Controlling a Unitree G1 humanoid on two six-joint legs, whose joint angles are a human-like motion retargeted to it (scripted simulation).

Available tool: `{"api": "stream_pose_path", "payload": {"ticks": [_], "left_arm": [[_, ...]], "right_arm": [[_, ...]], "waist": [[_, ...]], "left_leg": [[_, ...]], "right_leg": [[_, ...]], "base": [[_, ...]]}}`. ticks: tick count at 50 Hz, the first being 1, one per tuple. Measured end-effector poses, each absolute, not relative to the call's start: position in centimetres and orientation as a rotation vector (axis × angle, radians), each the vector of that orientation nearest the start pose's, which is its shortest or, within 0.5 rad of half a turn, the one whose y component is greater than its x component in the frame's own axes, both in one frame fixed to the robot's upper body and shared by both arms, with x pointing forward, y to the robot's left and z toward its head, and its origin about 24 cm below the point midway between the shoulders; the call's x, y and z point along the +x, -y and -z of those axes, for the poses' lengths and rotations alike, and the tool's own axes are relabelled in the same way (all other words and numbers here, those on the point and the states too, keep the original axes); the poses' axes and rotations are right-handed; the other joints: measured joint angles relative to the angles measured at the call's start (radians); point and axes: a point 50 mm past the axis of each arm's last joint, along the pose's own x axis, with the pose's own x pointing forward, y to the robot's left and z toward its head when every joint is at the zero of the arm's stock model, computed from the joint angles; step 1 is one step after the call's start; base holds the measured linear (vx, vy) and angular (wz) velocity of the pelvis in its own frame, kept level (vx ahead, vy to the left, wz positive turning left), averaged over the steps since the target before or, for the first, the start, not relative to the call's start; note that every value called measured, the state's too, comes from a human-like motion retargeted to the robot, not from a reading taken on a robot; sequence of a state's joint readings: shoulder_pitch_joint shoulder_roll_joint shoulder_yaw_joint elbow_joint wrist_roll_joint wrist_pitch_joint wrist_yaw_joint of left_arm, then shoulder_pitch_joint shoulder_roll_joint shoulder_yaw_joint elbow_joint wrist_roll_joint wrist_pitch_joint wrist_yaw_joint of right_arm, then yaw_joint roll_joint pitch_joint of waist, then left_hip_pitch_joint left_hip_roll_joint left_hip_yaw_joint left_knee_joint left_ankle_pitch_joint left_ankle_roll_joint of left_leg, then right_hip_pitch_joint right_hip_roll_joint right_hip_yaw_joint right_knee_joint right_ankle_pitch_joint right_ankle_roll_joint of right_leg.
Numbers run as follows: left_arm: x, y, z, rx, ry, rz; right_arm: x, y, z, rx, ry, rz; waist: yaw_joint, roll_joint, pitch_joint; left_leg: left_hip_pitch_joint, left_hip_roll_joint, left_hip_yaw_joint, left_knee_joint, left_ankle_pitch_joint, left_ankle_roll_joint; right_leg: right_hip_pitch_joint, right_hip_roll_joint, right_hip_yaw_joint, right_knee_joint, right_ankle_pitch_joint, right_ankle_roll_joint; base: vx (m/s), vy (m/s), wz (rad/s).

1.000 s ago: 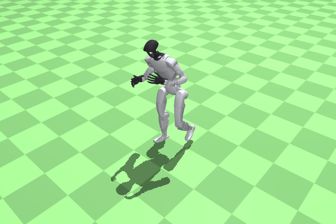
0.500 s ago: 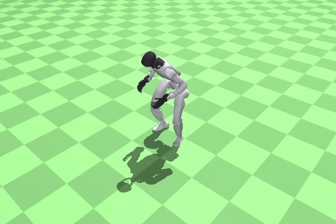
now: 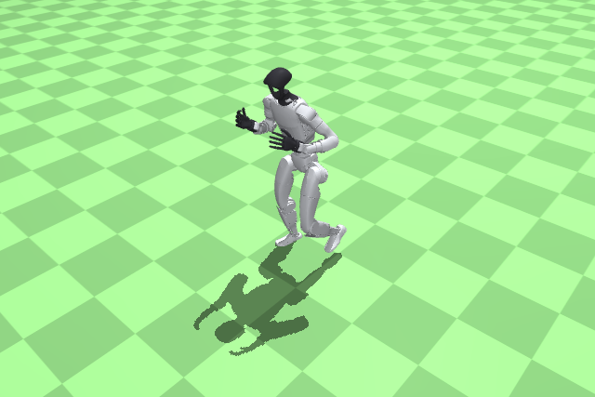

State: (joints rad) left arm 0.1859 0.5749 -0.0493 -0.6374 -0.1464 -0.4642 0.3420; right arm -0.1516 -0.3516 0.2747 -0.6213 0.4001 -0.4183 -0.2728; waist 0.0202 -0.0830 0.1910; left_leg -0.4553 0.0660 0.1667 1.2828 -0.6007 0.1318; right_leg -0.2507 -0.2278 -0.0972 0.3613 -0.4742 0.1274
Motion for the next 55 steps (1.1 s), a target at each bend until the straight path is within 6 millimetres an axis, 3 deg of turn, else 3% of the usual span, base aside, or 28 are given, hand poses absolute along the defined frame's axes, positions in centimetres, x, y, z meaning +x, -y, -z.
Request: {"api": "stream_pose_path", "payload": {"ticks": [3, 5, 8, 11, 13, 16, 18, 20, 22, 24, 26, 28, 30, 32, 34, 36, 38, 40, 42, 43, 45, 46, 48, 50, 52, 55], "left_arm": [[17.1, -21.0, -10.8, 0.284, 0.331, 0.111], [15.2, -22.7, -6.7, 0.313, 0.061, 0.155], [12.6, -24.5, -5.5, 0.328, -0.075, 0.142], [11.6, -24.5, -5.7, 0.232, -0.087, 0.103], [12.5, -23.6, -6.2, 0.177, -0.02, 0.087], [15.9, -21.1, -7.6, 0.125, 0.169, 0.094], [18.8, -18.8, -9.2, 0.08, 0.326, 0.105], [21.7, -16.4, -12.2, 0.056, 0.527, 0.099], [24.3, -14.0, -17.5, 0.091, 0.794, 0.072], [25.2, -11.6, -24.4, 0.149, 1.096, 0.03], [23.6, -10.0, -31.5, 0.156, 1.405, -0.047], [20.2, -9.6, -36.7, 0.14, 1.696, -0.173], [16.5, -10.2, -39.1, 0.128, 1.927, -0.312], [13.8, -11.1, -39.1, 0.059, 2.061, -0.313], [12.7, -11.5, -37.8, -0.027, 2.07, -0.162], [13.2, -11.8, -36.2, -0.094, 1.964, 0.003], [15.2, -12.3, -34.3, -0.107, 1.778, 0.093], [18.0, -12.9, -31.3, -0.064, 1.533, 0.134], [20.9, -13.9, -26.8, 0.011, 1.239, 0.128], [22.0, -14.8, -23.8, 0.055, 1.077, 0.092], [22.4, -18.1, -16.1, 0.145, 0.71, -0.074], [21.1, -20.5, -11.4, 0.195, 0.483, -0.198], [15.5, -24.6, -3.1, 0.293, 0.024, -0.393], [8.9, -26.4, 1.7, 0.357, -0.336, -0.426], [5.9, -27.2, 2.2, 0.422, -0.462, -0.294], [3.9, -28.6, 0.5, 0.475, -0.487, -0.146]], "right_arm": [[21.5, 11.9, -24.0, 0.416, 0.989, -0.356], [20.9, 12.4, -26.5, 0.416, 1.121, -0.369], [18.7, 14.5, -28.9, 0.436, 1.292, -0.32], [16.5, 15.8, -29.4, 0.452, 1.405, -0.247], [15.4, 16.1, -29.1, 0.443, 1.444, -0.2], [15.3, 16.2, -27.9, 0.388, 1.384, -0.16], [16.4, 16.0, -26.3, 0.337, 1.263, -0.18], [18.1, 15.6, -24.0, 0.261, 1.093, -0.21], [20.2, 15.9, -20.3, 0.149, 0.864, -0.191], [21.2, 17.2, -14.7, 0.052, 0.568, -0.129], [19.9, 18.9, -8.6, 0.034, 0.251, -0.051], [16.5, 20.7, -4.1, 0.047, -0.001, 0.003], [12.8, 22.9, -2.1, -0.046, -0.168, 0.023], [10.3, 24.7, -1.9, -0.163, -0.258, 0.024], [8.5, 25.9, -1.7, -0.215, -0.327, 0.054], [8.3, 26.1, -1.1, -0.192, -0.347, 0.106], [9.4, 25.6, -0.6, -0.141, -0.313, 0.138], [11.6, 24.8, -1.1, -0.064, -0.22, 0.154], [14.7, 23.6, -3.5, 0.05, -0.03, 0.157], [16.5, 22.8, -5.7, 0.117, 0.105, 0.152], [20.5, 20.4, -12.3, 0.244, 0.459, 0.086], [22.4, 18.8, -16.6, 0.311, 0.658, 0.036], [23.6, 15.7, -25.1, 0.463, 1.018, -0.059], [21.9, 14.3, -31.5, 0.614, 1.304, -0.111], [19.1, 14.5, -34.6, 0.644, 1.541, -0.087], [16.1, 15.2, -36.0, 0.535, 1.776, 0.015]], "waist": [[0.029, 0.031, -0.008], [0.026, 0.022, -0.053], [0.033, -0.031, -0.157], [0.066, -0.092, -0.229], [0.081, -0.098, -0.245], [0.06, -0.04, -0.218], [0.023, 0.027, -0.169], [-0.021, 0.078, -0.114], [-0.064, 0.072, -0.053], [-0.09, 0.057, -0.003], [-0.088, 0.054, 0.027], [-0.093, 0.069, 0.019], [-0.125, 0.096, -0.017], [-0.167, 0.126, -0.05], [-0.207, 0.137, -0.075], [-0.218, 0.114, -0.092], [-0.2, 0.065, -0.099], [-0.159, 0.006, -0.093], [-0.099, -0.012, -0.049], [-0.069, -0.009, -0.013], [-0.029, 0.013, 0.077], [-0.028, 0.022, 0.118], [-0.028, 0.025, 0.159], [0.001, 0.012, 0.13], [0.085, -0.022, 0.078], [0.168, -0.086, -0.022]], "left_leg": [[0.035, 0.042, -0.013, 0.189, -0.04, 0.037], [0.045, 0.047, -0.001, 0.19, -0.052, 0.076], [0.068, 0.001, 0.048, -0.035, -0.024, 0.089], [0.163, -0.065, 0.097, -0.457, 0.075, 0.051], [0.243, -0.067, 0.12, -0.754, 0.167, 0.006], [0.337, 0.009, 0.179, -1.025, 0.325, -0.058], [0.383, 0.076, 0.18, -1.071, 0.342, -0.094], [0.403, 0.122, 0.128, -1.036, 0.222, -0.115], [0.372, 0.115, 0.072, -0.915, 0.043, -0.106], [0.281, 0.113, 0.039, -0.708, -0.078, -0.109], [0.238, 0.104, 0.017, -0.64, -0.087, -0.121], [0.247, 0.096, 0.009, -0.708, -0.025, -0.148], [0.286, 0.095, 0.007, -0.863, 0.095, -0.178], [0.338, 0.082, -0.015, -1.07, 0.286, -0.173], [0.355, 0.066, -0.019, -1.17, 0.447, -0.195], [0.356, 0.039, 0.033, -1.184, 0.508, -0.192], [0.329, 0.006, 0.116, -1.082, 0.459, -0.141], [0.22, -0.018, 0.148, -0.782, 0.326, -0.069], [0.06, -0.022, 0.1, -0.379, 0.194, -0.048], [-0.004, -0.023, 0.073, -0.196, 0.141, -0.054], [-0.086, -0.001, 0.037, 0.106, 0.054, -0.053], [-0.101, 0.025, 0.032, 0.203, 0.025, -0.033], [-0.129, 0.069, 0.033, 0.328, -0.011, 0.014], [-0.143, 0.067, 0.043, 0.323, -0.016, 0.052], [-0.105, 0.013, 0.062, 0.168, 0.002, 0.065], [0.021, -0.054, 0.125, -0.225, 0.053, 0.071]], "right_leg": [[-0.024, 0.033, 0.029, 0.218, -0.082, -0.109], [-0.004, 0.029, 0.022, 0.198, -0.046, -0.102], [0.1, 0.001, -0.003, -0.086, 0.155, -0.035], [0.127, -0.027, 0.011, -0.237, 0.392, 0.008], [0.141, -0.016, -0.003, -0.28, 0.467, 0.016], [0.186, 0.039, -0.04, -0.245, 0.416, -0.017], [0.186, 0.08, -0.044, -0.079, 0.31, -0.048], [0.1, 0.09, -0.043, 0.26, 0.166, -0.063], [-0.001, 0.042, -0.04, 0.592, 0.036, -0.078], [-0.066, 0.004, -0.037, 0.801, -0.057, -0.111], [-0.101, 0.007, -0.028, 0.87, -0.089, -0.141], [-0.105, 0.043, -0.035, 0.806, -0.071, -0.14], [-0.074, 0.091, -0.076, 0.625, -0.022, -0.125], [-0.012, 0.132, -0.13, 0.361, 0.056, -0.115], [0.079, 0.158, -0.16, 0.087, 0.155, -0.102], [0.152, 0.152, -0.154, -0.103, 0.259, -0.092], [0.203, 0.105, -0.158, -0.189, 0.346, -0.081], [0.241, 0.031, -0.179, -0.205, 0.36, -0.068], [0.281, -0.006, -0.176, -0.212, 0.237, -0.057], [0.303, -0.012, -0.16, -0.217, 0.15, -0.055], [0.333, -0.003, -0.112, -0.197, -0.009, -0.076], [0.315, 0.008, -0.078, -0.133, -0.064, -0.104], [0.23, 0.023, -0.005, 0.03, -0.139, -0.148], [0.157, 0.027, 0.049, 0.088, -0.12, -0.129], [0.166, 0.011, 0.073, -0.022, -0.004, -0.069], [0.197, -0.016, 0.098, -0.21, 0.245, 0.017]], "base": [[0.24, -0.04, -0.42], [0.24, 0.02, 0.37], [0.2, 0.11, 0.37], [0.13, 0.19, -0.27], [0.06, 0.22, -0.25], [-0.01, 0.24, 0.29], [-0.08, 0.28, 0.68], [-0.14, 0.27, 0.74], [-0.16, 0.2, 0.99], [-0.13, 0.14, 1.08], [-0.07, 0.08, 0.73], [0.02, 0.02, 0.43], [0.05, -0.05, 0.38], [0.01, -0.11, 0.47], [-0.02, -0.14, 0.64], [-0.06, -0.14, 0.48], [-0.11, -0.13, 0.2], [-0.14, -0.1, 0.01], [-0.17, -0.07, -0.29], [-0.18, -0.05, -0.68], [-0.18, -0.03, -1.13], [-0.17, -0.01, -1.49], [-0.1, 0.0, -1.54], [0.06, 0.02, -1.18], [0.19, 0.06, -0.83], [0.19, 0.11, -0.64]]}}
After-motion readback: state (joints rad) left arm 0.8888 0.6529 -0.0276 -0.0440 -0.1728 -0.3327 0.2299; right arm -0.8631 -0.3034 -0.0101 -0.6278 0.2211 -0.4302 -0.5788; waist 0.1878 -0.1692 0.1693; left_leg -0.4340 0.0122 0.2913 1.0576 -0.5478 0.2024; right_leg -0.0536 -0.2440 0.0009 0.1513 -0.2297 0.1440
